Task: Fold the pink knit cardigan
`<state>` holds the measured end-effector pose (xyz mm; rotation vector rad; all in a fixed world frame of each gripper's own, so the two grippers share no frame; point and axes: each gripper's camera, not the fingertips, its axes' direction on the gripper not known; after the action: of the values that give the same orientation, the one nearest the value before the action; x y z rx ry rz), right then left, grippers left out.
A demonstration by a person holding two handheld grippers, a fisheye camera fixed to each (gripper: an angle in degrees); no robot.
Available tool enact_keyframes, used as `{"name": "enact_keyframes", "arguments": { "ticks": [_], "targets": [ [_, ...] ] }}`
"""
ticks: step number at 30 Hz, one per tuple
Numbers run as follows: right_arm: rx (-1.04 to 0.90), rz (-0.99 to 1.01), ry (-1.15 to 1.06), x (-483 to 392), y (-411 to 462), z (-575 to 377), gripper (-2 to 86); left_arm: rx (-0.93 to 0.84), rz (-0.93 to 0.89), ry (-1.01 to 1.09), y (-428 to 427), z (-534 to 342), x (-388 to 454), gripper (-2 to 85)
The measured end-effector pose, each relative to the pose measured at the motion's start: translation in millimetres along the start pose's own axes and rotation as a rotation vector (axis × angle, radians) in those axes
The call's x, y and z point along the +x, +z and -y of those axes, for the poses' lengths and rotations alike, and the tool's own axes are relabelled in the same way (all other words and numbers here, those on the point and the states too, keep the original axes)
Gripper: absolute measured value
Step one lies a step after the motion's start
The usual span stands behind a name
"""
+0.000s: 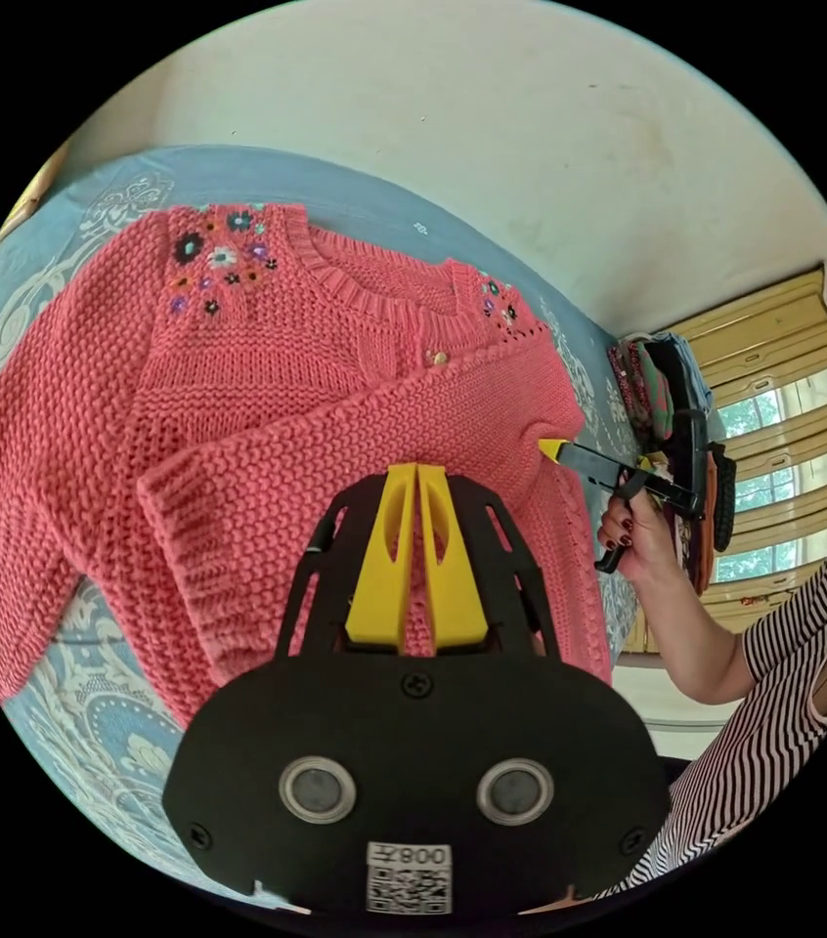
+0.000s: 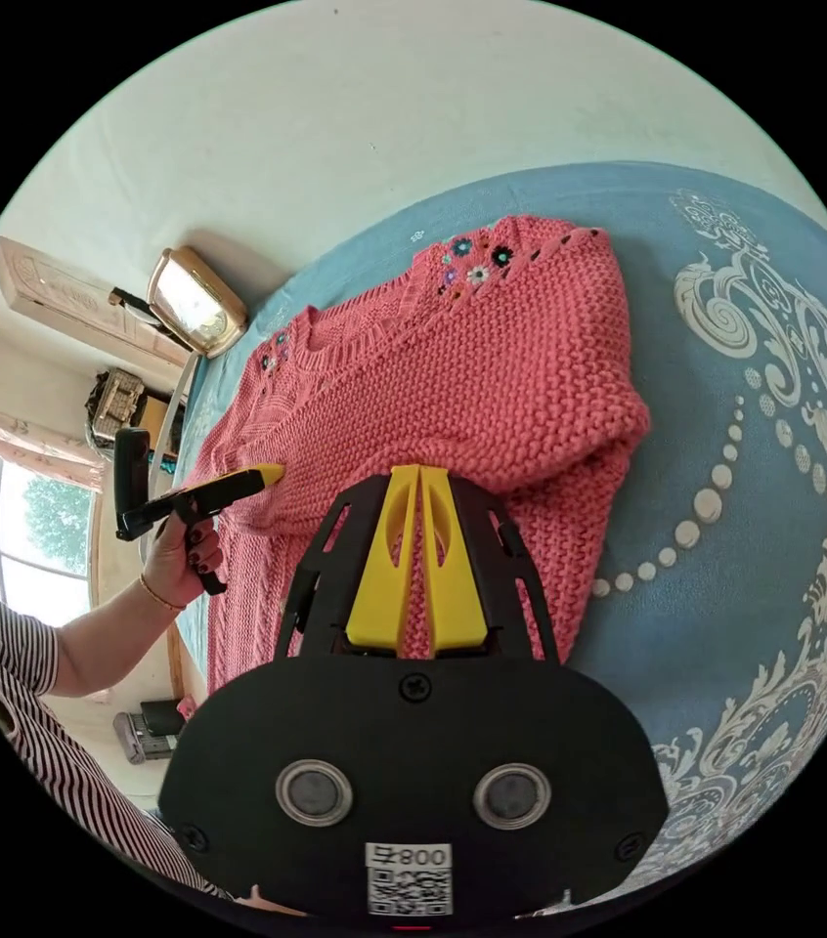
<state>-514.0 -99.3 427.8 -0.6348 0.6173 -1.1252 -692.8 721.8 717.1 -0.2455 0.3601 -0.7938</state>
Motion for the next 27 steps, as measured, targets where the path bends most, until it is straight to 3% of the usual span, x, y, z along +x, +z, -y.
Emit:
{"name": "enact_keyframes", "arguments": {
  "ticks": [9, 15, 21, 24, 27],
  "targets": [
    [0.137, -0.07, 0.054, 46, -55, 1, 0.0, 0.043, -0.103, 0.187, 17, 35, 56, 0.4],
    [0.076, -0.061, 0.078, 73, -45, -4, 0.1, -0.164, -0.101, 0.304, 75, 27, 82, 0.2],
    [0.189, -0.033, 0.082, 74, -73, 2, 0.1, -0.111, -0.082, 0.3, 52, 12, 72, 0.1],
    [0.121, -0.069, 0.102, 88, -53, 13, 0.1, -0.128, -0.027, 0.316, 44, 4, 68, 0.1],
    [0.103, 0.021, 0.122, 90, -48, 19, 0.1, -0.117, -0.049, 0.293, 29, -8, 54, 0.2]
  ]
}}
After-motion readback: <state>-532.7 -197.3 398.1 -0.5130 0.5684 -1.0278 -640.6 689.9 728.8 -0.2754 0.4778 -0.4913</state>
